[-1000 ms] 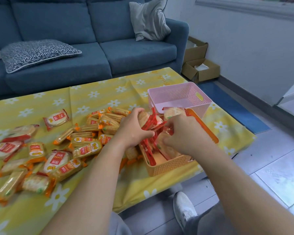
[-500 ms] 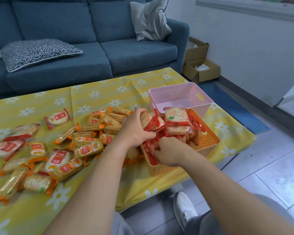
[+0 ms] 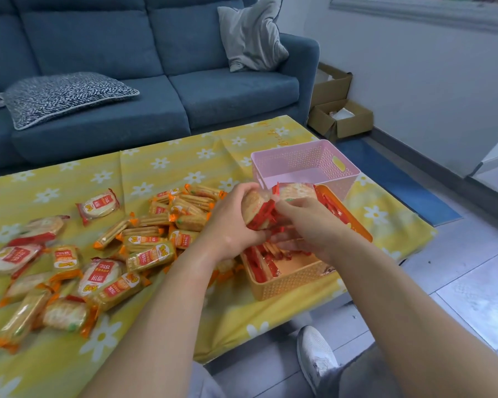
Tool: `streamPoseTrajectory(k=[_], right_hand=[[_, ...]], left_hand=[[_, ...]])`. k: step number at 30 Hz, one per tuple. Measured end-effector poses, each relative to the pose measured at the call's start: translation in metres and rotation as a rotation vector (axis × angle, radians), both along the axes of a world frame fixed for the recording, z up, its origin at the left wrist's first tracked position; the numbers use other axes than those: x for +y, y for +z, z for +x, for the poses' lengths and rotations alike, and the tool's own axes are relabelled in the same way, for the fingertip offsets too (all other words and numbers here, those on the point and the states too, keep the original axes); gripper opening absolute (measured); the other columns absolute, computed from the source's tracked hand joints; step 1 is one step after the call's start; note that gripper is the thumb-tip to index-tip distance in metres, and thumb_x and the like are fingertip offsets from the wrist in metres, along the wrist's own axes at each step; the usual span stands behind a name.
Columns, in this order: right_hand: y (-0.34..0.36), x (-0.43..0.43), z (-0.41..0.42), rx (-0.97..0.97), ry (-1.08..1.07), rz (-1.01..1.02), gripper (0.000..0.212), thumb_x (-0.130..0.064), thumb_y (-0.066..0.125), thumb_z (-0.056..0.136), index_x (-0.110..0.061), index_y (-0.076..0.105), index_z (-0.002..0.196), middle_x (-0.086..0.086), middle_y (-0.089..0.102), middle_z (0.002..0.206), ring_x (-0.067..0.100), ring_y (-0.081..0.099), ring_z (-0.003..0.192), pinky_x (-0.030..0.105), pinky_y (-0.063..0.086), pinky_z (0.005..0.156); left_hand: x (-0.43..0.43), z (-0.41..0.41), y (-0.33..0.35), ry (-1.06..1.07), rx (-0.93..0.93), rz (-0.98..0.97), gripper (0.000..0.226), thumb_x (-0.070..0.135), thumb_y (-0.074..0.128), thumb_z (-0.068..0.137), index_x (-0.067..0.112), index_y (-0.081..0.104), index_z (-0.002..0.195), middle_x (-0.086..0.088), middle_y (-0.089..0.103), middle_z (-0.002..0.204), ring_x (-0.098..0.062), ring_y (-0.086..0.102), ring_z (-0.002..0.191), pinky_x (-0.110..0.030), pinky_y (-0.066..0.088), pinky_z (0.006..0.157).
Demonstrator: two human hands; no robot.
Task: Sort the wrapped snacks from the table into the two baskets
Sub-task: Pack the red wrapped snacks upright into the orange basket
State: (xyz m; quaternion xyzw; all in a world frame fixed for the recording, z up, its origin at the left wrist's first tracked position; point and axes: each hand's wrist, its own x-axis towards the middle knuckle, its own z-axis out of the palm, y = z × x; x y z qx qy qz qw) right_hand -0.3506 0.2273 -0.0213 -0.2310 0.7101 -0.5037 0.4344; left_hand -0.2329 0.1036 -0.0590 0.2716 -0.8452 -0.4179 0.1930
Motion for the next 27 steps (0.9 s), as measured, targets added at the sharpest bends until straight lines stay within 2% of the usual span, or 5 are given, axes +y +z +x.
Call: streamPoseTrajectory(k=[6,14,19,22,27], right_hand=[[0.005,0.011,-0.012,-0.194,0.048,-0.079,0.025,-0.032,0.07,0.094,-0.007,0.073,0.095,0.005,0.072,0.086,0.016,0.072,0.078,0.03,0.06,0.068],[0.008,0.012,-0.01,-0.322,-0.046,-0.122,0.015,0.001,0.052,0.1,-0.004,0.064,0.108,0.019,0.073,0.11,0.031,0.076,0.093,0.039,0.064,0.07],[0.007,0.002,-0.002,-0.372,-0.073,-0.023,0.044,-0.037,0.059,0.098,-0.002,0.059,0.124,0.023,0.067,0.12,0.039,0.073,0.1,0.048,0.063,0.078],[0.005,-0.003,0.0,-0.276,-0.046,-0.02,0.058,-0.049,0.071,0.089,-0.008,0.061,0.129,0.021,0.065,0.122,0.034,0.074,0.1,0.043,0.063,0.083],[0.01,0.007,-0.016,-0.133,-0.04,-0.035,0.027,0.0,0.063,0.091,-0.007,0.064,0.117,0.019,0.07,0.097,0.039,0.074,0.094,0.051,0.061,0.086]], left_hand=[[0.002,0.009,0.018,-0.109,0.177,0.328,0.096,0.029,0.091,0.054,0.029,0.047,0.139,0.007,0.065,0.12,-0.006,0.069,0.104,-0.022,0.054,0.09],[0.001,0.009,0.016,-0.104,0.337,0.581,0.072,0.011,0.089,0.069,0.022,0.056,0.132,-0.011,0.071,0.119,-0.022,0.068,0.107,-0.035,0.056,0.093],[0.0,0.01,0.014,-0.068,0.365,0.739,0.062,0.019,0.079,0.074,0.013,0.058,0.133,-0.008,0.072,0.108,-0.022,0.067,0.098,-0.031,0.054,0.077],[0.001,0.011,0.014,-0.117,0.364,0.771,0.064,0.021,0.081,0.075,0.012,0.058,0.134,-0.013,0.072,0.118,-0.027,0.07,0.108,-0.035,0.057,0.084],[-0.001,0.011,0.018,-0.132,0.448,0.844,0.09,0.043,0.098,0.051,0.011,0.063,0.128,-0.015,0.069,0.121,-0.03,0.064,0.111,-0.044,0.051,0.093]])
